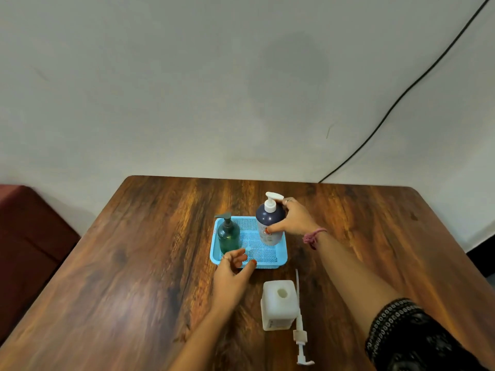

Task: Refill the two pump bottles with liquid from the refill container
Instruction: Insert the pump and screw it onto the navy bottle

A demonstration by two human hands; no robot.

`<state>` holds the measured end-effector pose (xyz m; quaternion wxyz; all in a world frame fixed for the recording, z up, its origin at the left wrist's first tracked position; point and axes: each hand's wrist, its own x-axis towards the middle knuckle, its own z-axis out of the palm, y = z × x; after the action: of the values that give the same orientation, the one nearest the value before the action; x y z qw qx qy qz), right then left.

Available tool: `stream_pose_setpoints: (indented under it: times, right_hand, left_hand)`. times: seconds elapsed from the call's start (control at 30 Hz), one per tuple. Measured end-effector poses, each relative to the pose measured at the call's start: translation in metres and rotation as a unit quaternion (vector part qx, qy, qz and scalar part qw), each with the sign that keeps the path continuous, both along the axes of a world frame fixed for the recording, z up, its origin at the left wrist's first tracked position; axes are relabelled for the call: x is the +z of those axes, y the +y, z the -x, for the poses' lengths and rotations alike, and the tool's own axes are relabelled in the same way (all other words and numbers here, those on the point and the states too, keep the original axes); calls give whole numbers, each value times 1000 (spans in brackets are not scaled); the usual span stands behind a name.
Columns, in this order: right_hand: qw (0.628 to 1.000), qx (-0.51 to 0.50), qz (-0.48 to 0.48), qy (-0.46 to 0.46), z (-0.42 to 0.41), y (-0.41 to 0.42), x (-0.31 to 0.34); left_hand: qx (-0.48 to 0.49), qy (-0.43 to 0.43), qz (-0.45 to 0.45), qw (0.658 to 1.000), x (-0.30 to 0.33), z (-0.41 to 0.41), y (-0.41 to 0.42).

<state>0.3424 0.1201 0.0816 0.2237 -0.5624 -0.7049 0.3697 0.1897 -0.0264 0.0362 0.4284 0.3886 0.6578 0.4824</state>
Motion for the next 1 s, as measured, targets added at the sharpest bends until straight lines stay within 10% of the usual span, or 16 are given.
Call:
stream_pose_setpoints:
  times: [1.0]
  right_hand:
    - [999,17,37,-34,-39,-9,-56]
  left_hand:
    - [-105,-24,31,994,-25,18,-11]
